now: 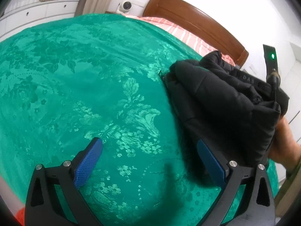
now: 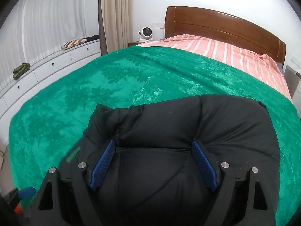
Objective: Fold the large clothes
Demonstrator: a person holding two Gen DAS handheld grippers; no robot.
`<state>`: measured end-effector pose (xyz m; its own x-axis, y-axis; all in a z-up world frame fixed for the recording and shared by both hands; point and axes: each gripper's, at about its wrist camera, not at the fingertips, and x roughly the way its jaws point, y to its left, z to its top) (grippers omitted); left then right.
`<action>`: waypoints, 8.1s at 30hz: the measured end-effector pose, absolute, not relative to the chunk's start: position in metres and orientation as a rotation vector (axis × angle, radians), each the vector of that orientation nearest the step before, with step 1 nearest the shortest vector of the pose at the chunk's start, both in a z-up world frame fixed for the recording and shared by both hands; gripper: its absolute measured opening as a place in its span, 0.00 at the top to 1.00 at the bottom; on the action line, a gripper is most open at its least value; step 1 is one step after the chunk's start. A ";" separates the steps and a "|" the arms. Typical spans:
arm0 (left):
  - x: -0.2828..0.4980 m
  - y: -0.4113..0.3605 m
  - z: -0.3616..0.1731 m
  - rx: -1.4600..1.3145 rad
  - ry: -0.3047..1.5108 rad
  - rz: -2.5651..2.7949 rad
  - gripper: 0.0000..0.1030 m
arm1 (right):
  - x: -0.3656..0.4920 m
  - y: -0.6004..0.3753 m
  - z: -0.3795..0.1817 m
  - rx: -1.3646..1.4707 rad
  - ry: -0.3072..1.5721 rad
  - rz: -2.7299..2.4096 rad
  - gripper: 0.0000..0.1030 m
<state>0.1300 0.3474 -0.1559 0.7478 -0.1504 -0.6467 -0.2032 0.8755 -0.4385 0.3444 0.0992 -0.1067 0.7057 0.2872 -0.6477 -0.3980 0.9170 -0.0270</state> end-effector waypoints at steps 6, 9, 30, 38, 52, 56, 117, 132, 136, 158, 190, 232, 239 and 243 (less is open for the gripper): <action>0.132 0.345 -0.158 -0.487 0.751 0.048 0.02 | 0.359 0.099 -0.121 -0.193 0.698 0.383 0.18; 0.134 0.343 -0.159 -0.465 0.760 0.060 0.02 | 0.359 0.099 -0.123 -0.202 0.702 0.381 0.18; 0.142 0.328 -0.168 -0.344 0.819 0.112 0.01 | 0.340 0.098 -0.089 -0.243 0.731 0.411 0.19; 0.139 0.333 -0.168 -0.379 0.812 0.103 0.01 | 0.256 0.082 -0.086 -0.304 0.645 0.482 0.19; 0.135 0.327 -0.170 -0.343 0.828 0.117 0.01 | 0.254 0.083 -0.121 -0.290 0.644 0.434 0.15; 0.131 0.336 -0.169 -0.406 0.812 0.086 0.01 | 0.207 0.034 -0.090 -0.065 0.583 0.484 0.15; 0.370 0.263 -0.183 -0.612 1.258 -0.726 0.00 | 0.351 -0.131 -0.209 0.744 1.149 0.786 0.03; 0.331 0.236 -0.081 -0.321 0.999 -0.415 0.51 | 0.265 -0.039 -0.078 -0.032 0.647 0.741 0.32; 0.339 0.237 -0.033 -0.292 0.904 -0.411 0.52 | 0.269 -0.043 -0.038 -0.045 0.557 0.762 0.32; 0.397 0.240 -0.048 -0.121 0.866 -0.200 0.09 | 0.330 -0.135 -0.060 0.066 0.754 0.351 0.07; 0.097 0.124 0.023 0.095 0.574 0.123 0.00 | 0.064 -0.130 -0.005 0.072 0.562 0.190 0.00; 0.054 0.107 0.019 0.146 0.669 0.050 0.00 | 0.018 -0.096 -0.006 0.019 0.671 0.234 0.00; 0.055 0.104 0.029 0.117 0.690 0.040 0.00 | 0.022 -0.099 0.003 0.019 0.676 0.200 0.00; 0.060 0.102 0.038 0.117 0.689 0.061 0.00 | 0.031 -0.107 0.018 0.032 0.664 0.146 0.00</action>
